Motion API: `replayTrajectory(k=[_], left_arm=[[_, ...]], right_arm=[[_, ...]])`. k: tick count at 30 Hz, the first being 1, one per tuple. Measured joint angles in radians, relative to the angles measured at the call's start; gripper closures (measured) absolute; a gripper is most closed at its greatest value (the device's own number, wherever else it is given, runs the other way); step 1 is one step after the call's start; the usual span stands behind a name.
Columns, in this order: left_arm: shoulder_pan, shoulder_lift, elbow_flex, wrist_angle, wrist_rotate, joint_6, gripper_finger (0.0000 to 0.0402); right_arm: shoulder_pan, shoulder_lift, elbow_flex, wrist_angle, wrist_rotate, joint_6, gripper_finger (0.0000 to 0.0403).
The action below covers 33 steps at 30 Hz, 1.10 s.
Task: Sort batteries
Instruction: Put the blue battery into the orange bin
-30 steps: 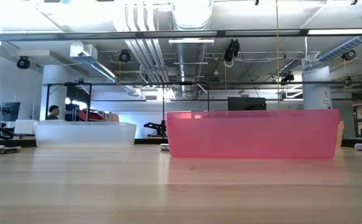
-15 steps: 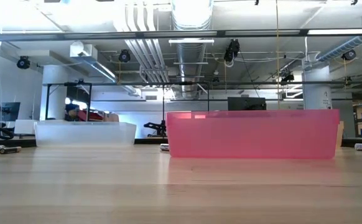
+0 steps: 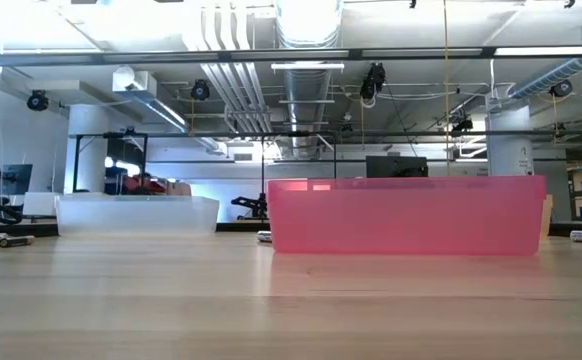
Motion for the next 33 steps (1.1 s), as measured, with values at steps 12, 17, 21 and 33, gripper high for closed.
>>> replayTrajectory(k=[12,17,21,33], left_arm=[[0.086,0.033,0.006,-0.010,0.204,0.008,0.0244],[0.097,0.028,0.013,0.020,0.191,0.075,0.0244],[0.099,0.019,0.013,0.049,0.142,0.105,0.0244],[0.098,0.021,0.011,0.090,0.143,0.082,0.0244]], right_arm=[[0.000,-0.033,0.097,-0.144,0.025,-0.022,0.0204],[-0.004,-0.045,0.158,-0.341,0.025,-0.177,0.0199],[-0.008,-0.045,0.184,-0.423,0.015,-0.331,0.0189],[-0.007,-0.045,0.044,-0.266,0.063,-0.347,0.0139]])
